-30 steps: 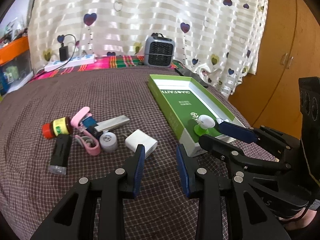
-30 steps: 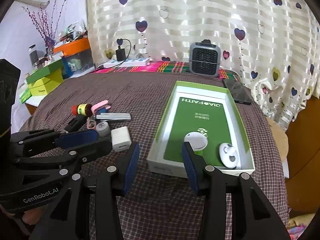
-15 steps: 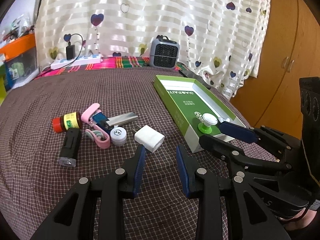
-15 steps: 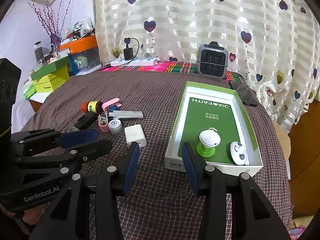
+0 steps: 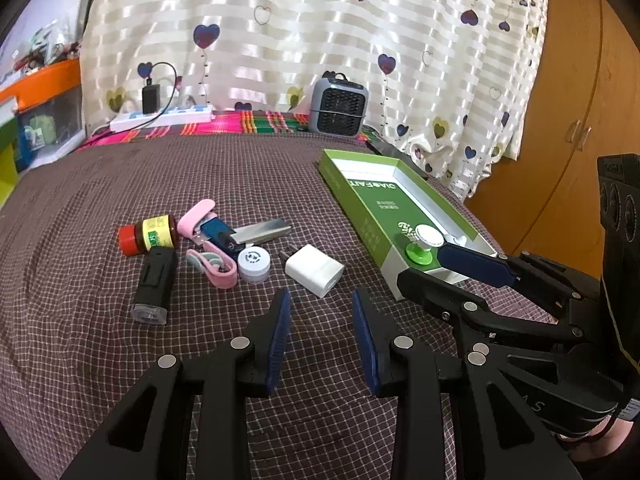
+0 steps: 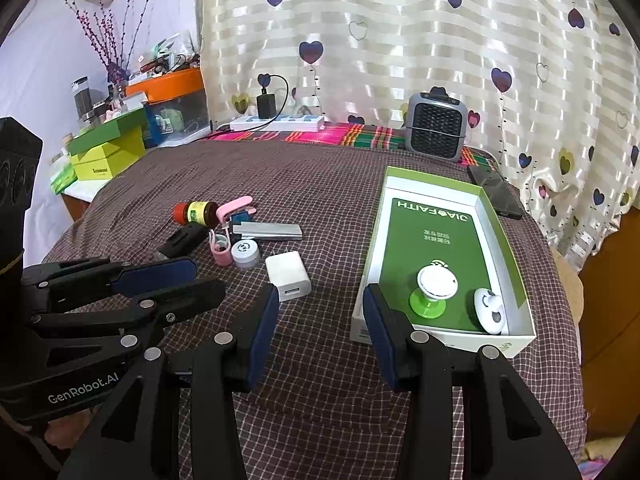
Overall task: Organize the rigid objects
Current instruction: 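Withdraw both tools from the box back toward the remaining items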
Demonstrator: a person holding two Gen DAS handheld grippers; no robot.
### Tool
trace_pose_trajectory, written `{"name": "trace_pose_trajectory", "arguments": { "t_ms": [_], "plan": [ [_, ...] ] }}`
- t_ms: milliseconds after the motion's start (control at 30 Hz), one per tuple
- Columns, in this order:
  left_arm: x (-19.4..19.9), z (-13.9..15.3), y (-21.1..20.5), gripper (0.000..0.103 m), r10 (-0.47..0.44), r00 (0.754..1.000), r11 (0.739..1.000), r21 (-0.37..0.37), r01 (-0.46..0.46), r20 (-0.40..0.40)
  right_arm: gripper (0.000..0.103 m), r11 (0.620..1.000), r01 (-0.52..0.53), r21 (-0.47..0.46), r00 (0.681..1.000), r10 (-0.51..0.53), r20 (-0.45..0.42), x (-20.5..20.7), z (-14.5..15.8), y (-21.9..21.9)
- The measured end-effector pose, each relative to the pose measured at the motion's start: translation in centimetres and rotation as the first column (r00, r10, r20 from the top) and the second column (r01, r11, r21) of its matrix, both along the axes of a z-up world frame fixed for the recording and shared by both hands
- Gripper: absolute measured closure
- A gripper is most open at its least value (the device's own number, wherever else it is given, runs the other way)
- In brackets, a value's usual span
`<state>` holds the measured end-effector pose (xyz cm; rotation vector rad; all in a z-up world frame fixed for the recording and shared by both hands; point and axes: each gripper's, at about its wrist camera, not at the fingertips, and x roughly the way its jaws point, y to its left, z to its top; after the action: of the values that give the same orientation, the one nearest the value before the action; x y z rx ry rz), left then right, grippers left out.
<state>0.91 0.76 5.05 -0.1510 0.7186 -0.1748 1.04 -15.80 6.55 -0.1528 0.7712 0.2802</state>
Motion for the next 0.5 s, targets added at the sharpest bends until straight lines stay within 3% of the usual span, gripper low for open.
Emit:
{"name": "trace_pose_trajectory", "arguments": {
  "t_ms": [500],
  "plan": [
    [-0.4, -1.2, 2.1, 0.073, 0.044, 0.999, 0.999, -0.012, -0.045, -0.022, 0.058, 0.998, -0.057, 0.012, 0.998, 0.058, -0.032, 0.2, -1.3, 1.7]
  ]
}}
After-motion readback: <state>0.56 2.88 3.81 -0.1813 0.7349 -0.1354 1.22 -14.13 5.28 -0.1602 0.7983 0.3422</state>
